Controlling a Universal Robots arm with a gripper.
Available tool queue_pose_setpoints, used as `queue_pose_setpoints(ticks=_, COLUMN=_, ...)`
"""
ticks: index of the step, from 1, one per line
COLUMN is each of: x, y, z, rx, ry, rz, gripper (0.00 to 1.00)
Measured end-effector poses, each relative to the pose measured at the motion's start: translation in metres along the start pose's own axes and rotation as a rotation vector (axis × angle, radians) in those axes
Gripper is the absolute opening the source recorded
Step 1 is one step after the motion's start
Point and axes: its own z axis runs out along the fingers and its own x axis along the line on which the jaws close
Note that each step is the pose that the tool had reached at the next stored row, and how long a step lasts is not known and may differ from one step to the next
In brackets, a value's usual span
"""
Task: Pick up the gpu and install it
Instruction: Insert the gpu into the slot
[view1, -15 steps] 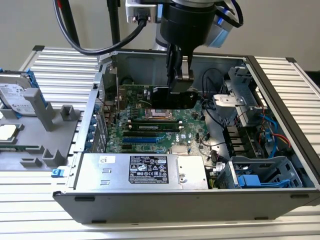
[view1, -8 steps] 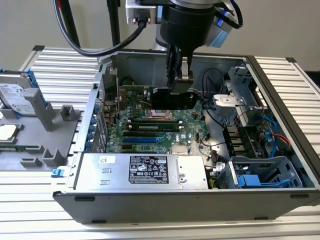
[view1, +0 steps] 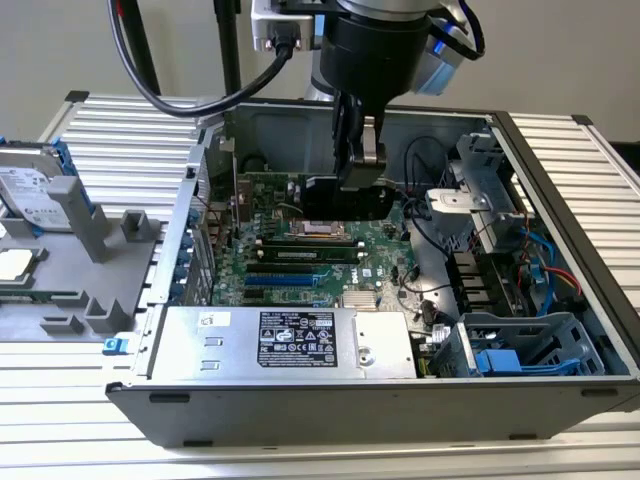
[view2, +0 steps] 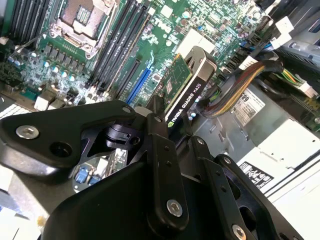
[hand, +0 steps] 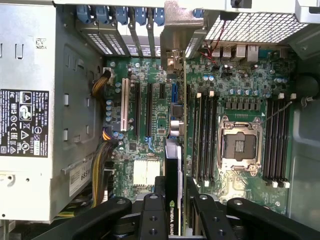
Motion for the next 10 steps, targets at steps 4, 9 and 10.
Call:
queue_pose_setpoints(ticks=4, x=0.0, y=0.0, z=0.0011, rx=0.0, ry=0.0, rz=0.0, gripper=0.0)
queue_pose_setpoints(ticks=9, x=0.0, y=-0.0001, z=0.0022, rx=0.0, ry=0.0, rz=0.0, gripper=0.0)
queue_pose_setpoints(ticks=10, x=0.0, y=-0.0001, z=0.0028, rx=0.0, ry=0.0, rz=0.0, gripper=0.0)
